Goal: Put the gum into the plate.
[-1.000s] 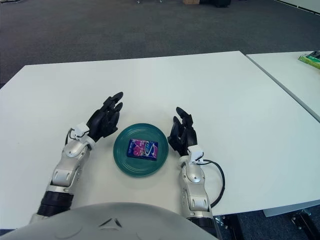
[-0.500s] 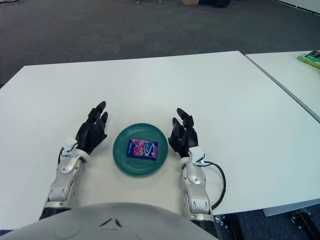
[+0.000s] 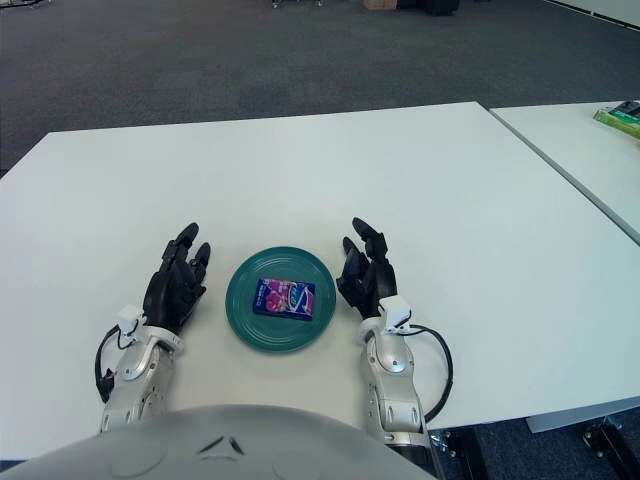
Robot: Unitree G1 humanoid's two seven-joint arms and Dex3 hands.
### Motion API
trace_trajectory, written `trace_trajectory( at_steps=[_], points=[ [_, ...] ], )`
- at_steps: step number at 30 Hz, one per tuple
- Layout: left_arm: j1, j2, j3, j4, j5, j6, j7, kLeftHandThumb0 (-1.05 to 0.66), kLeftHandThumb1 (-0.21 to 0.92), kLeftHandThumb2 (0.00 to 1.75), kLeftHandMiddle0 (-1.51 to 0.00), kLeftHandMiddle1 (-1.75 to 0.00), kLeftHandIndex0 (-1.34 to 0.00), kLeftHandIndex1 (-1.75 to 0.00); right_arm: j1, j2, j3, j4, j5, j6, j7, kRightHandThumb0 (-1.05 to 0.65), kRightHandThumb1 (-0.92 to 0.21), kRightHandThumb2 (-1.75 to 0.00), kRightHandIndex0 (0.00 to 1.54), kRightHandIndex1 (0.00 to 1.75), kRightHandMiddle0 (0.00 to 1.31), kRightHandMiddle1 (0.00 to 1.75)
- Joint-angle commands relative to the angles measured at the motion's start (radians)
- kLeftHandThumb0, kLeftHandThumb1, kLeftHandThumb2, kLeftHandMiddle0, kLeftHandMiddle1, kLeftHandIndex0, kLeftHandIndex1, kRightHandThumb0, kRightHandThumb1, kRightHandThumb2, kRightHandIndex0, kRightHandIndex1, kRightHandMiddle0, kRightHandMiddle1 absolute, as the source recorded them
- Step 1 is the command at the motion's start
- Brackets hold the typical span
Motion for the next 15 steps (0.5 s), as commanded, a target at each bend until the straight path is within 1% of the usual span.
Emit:
trace_trajectory(
  at_steps=[1,9,15],
  points=[
    [0.011,-0.027,0.004,0.061,-0.019,0.004,0.009,-1.02,0.92,1.01,-0.27,-0.01,0.00,-0.54,0.019,-0.005,-0.009,0.027,0.013,0.040,0.004,-0.77,-0.92,-0.91,0.42,0.01,0.06,0.64],
    [0.006,-0.021,-0.008,0.098,-0.053,-0.026,-0.013,-1.04,0.92,0.99,-0.29,-0.01,0.00,-0.57,0.022,-0.011,-0.005,0.034,0.003,0.026,0.012,-0.76,-0.92,-0.91,0.43,0.01,0.06,0.64],
    [0.034,-0.013,-0.042,0.068,-0.035,-0.015,-0.014,-1.03,0.92,0.97,-0.28,0.00,0.00,-0.54,0.024,-0.030,0.001,0.041,-0.005,0.017,0.030,-0.75,-0.92,-0.93,0.42,0.00,0.04,0.63]
  ],
)
